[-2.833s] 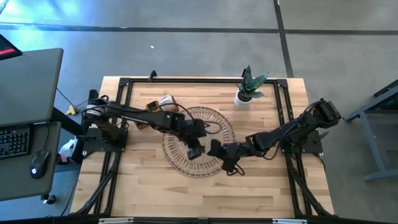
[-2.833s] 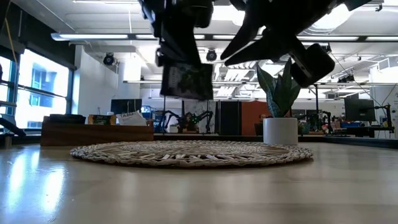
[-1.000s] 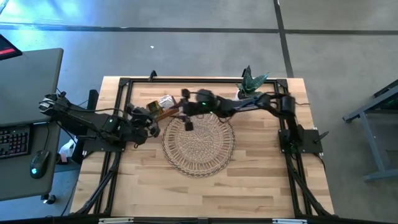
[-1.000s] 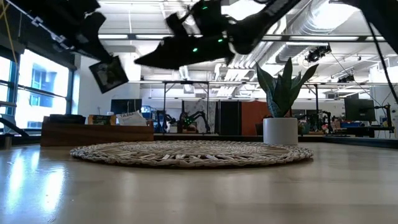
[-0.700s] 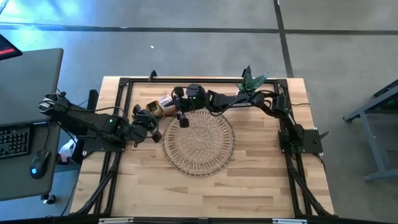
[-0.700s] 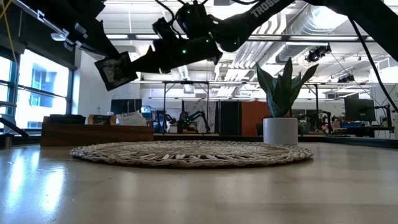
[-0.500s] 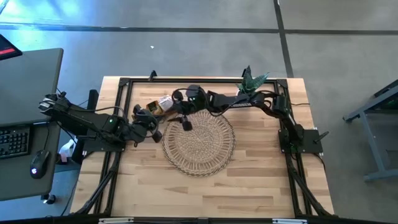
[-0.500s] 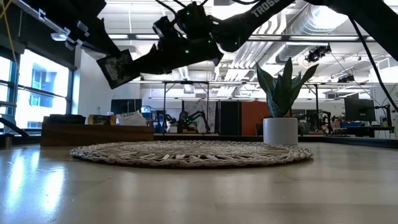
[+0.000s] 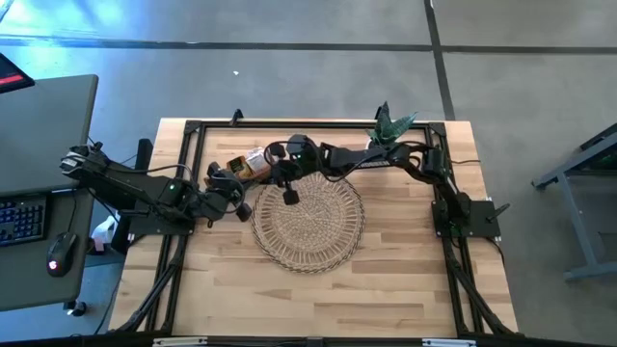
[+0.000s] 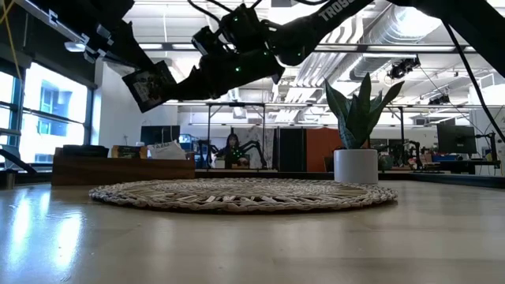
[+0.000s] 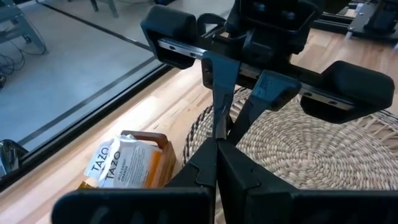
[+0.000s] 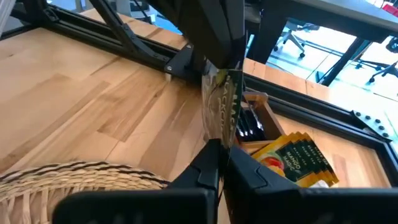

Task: Pick & Place Tea
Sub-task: Put the black tea bag into the left compartment of the wooden organizer

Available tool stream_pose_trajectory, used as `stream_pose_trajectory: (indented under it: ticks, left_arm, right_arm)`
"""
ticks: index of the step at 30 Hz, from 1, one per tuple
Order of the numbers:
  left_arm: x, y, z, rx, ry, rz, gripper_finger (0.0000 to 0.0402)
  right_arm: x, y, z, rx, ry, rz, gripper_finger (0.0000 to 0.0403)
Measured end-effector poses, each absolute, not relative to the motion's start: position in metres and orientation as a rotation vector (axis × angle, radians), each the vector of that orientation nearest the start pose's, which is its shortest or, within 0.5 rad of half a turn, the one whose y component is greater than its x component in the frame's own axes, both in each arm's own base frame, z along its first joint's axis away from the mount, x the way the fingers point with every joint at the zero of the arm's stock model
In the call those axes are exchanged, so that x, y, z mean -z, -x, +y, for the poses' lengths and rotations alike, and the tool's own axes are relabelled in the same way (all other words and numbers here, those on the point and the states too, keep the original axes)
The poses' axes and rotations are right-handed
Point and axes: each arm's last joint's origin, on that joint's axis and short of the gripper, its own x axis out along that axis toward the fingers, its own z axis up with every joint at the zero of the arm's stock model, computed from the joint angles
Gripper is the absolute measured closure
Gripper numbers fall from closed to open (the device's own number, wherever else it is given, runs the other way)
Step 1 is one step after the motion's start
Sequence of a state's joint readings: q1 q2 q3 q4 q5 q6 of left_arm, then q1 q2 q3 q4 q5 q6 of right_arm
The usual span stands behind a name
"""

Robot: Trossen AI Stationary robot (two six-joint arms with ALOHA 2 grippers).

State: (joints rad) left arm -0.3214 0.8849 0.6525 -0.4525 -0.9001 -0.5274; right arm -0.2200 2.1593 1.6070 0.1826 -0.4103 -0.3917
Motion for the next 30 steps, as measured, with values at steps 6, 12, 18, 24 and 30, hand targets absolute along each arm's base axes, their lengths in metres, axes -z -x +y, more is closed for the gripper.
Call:
stream_pose_trajectory:
  ticks: [6, 12, 18, 24, 30]
  left_arm:
    - [-0.255, -0.17, -0.033, -0.655, 0.112, 0.414, 0.0401]
    - [-0.248, -0.175, -0.036, -0.614, 0.108, 0.471, 0.0395]
    - [-0.237, -0.182, -0.039, -0.612, 0.068, 0.542, 0.0352]
    - [-0.228, -0.193, -0.041, -0.653, 0.031, 0.552, 0.0292]
    - [-0.224, -0.201, -0.043, -0.669, 0.015, 0.54, 0.0248]
  right_arm:
    - [-0.21, -0.485, -0.096, -0.255, 0.27, 0.322, 0.0398]
    - [-0.203, -0.482, -0.094, -0.272, 0.254, 0.396, 0.04]
    - [-0.194, -0.479, -0.09, -0.23, 0.293, 0.513, 0.0401]
    - [-0.193, -0.48, -0.08, -0.237, 0.362, 0.53, 0.0401]
    - [-0.193, -0.482, -0.065, -0.281, 0.4, 0.521, 0.0402]
